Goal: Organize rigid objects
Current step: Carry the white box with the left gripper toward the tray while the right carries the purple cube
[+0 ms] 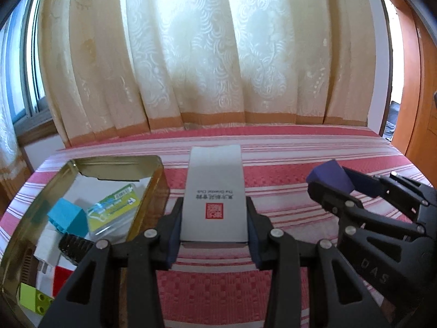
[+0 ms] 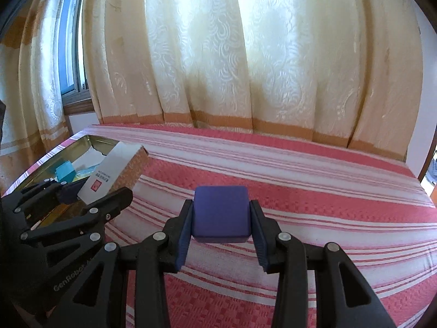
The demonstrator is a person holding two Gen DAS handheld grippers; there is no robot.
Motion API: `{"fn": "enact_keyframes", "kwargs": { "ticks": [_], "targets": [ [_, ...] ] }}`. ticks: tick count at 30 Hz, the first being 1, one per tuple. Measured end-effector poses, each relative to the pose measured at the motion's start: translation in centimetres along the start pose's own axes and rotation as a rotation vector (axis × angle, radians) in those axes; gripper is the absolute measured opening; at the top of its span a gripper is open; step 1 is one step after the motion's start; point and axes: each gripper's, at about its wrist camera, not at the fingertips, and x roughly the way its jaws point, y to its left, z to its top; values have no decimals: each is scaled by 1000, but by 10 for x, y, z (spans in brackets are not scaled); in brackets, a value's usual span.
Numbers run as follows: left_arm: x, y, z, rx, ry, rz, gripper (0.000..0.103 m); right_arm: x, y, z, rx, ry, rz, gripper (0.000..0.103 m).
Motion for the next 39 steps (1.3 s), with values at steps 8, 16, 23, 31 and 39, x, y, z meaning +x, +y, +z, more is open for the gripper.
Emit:
{"fn": "enact_keyframes", "kwargs": {
  "ticks": [8,16,23,31,39],
  "targets": [
    [-16,2,-6,-6,-31,3,40,-20,4,-2,-10,-90,-39,43],
    [-27,8,-12,-30,-37,-29,40,-30,10,-6,-25,-116,-45,43],
    [-35,11,-16,-38,-53,-26,40,-42,11,-11,-13,-164,-49,43],
    [-43,13,-19,-44,-70,-20,40,-51,16,-15,-24,-192,-47,43],
    [-49,16,-22,-46,-80,-23,40,-55,15,-17,-21,-202,-36,43]
  ]
}}
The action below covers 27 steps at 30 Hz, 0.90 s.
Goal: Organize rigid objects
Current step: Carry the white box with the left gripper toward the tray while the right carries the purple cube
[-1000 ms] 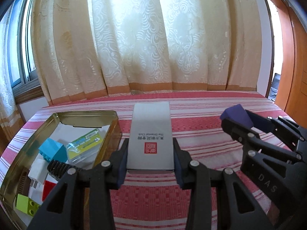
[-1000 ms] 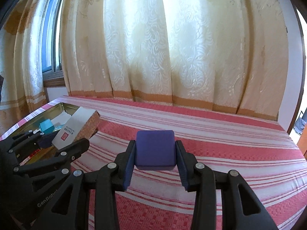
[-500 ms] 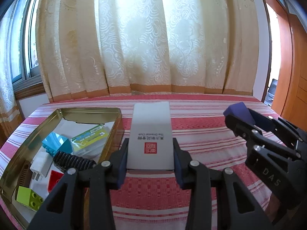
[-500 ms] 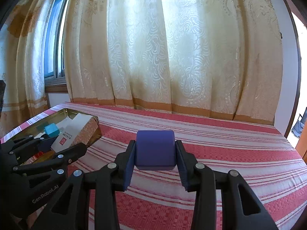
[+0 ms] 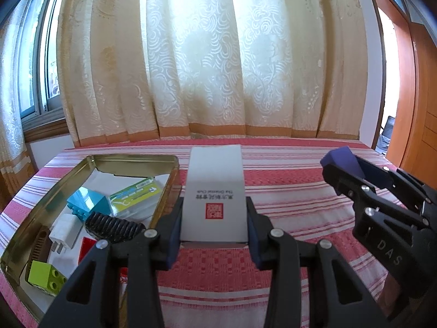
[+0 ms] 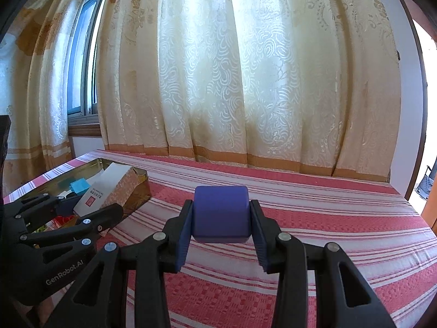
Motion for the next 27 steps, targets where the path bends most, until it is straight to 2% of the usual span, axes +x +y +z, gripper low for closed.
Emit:
{"fn": "enact_keyframes", "kwargs": {
  "ticks": [27],
  "targets": [
    [-15,7,-4,-10,-25,-2,40,-20,12,-4,-5,-55,31,43]
  ]
}}
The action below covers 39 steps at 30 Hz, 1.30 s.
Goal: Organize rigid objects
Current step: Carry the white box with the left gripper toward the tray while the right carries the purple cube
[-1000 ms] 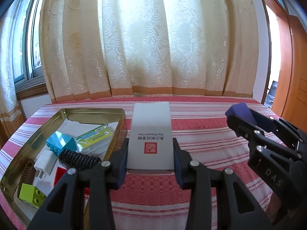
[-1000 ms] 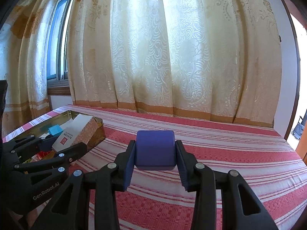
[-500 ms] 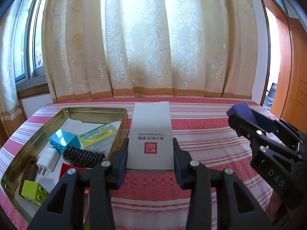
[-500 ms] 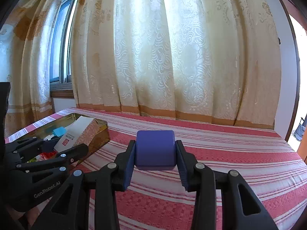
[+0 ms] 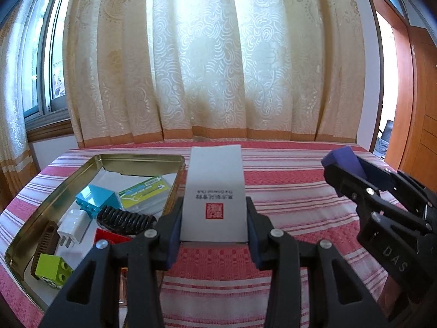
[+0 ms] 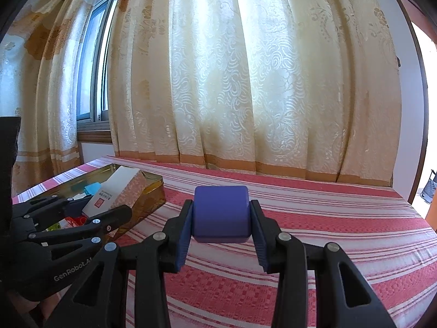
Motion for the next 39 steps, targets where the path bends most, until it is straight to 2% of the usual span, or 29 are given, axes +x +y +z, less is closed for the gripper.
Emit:
{"fn": "enact_keyframes", "kwargs": {
  "ticks": [19,39],
  "targets": [
    [-8,7,-3,-15,-11,0,40,-1,13,0,-14,3,25,43],
    [-17,26,-6,-35,-36,29,40,2,45,0,-48,7,85,43]
  ]
}}
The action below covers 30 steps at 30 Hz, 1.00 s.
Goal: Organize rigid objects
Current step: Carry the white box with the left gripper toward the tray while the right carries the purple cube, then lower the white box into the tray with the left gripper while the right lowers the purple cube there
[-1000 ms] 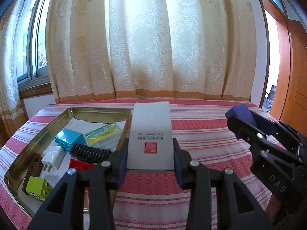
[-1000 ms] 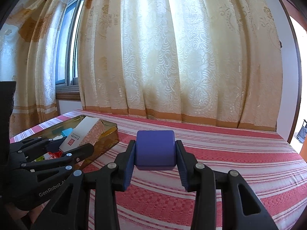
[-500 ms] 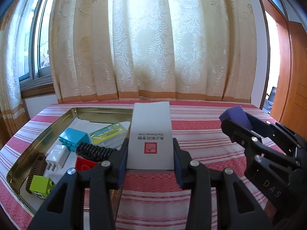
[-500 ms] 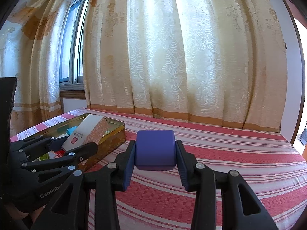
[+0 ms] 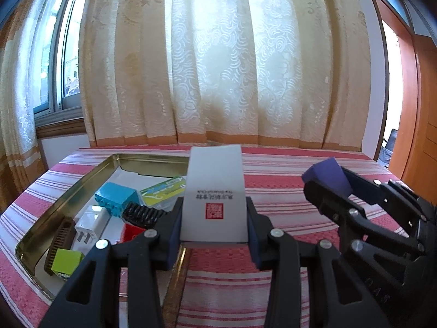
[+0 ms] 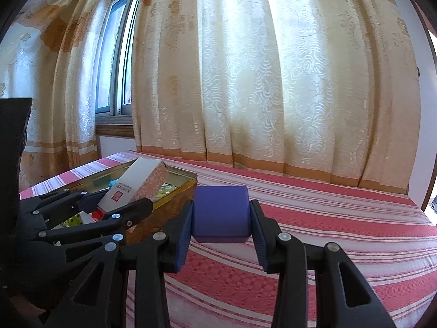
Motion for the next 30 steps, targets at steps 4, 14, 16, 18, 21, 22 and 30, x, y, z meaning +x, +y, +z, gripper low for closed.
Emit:
{"fn": "enact_keyframes", "kwargs": {
  "ticks": [4,14,16,18,21,22,30],
  "targets": [
    [-2,5,0,-5,-9,10,40,1,4,1,-3,0,6,43],
    [-4,18,0,-18,-16,24,40,5,13,2,-16,5,20,43],
    [-5,20,0,-20,-16,26,40,6,16,2,-21,5,23,43],
    [-5,22,-1,-23,-17,29,40,7,18,3,-23,6,26,43],
    [-6,25,-1,-27,-18,33,40,9,20,3,-23,9,33,43],
    [-6,26,-1,-29,-18,34,40,9,21,3,-25,10,35,43],
    [-8,34,-1,-38,-24,48,40,14,27,4,-33,13,46,43]
  ]
}}
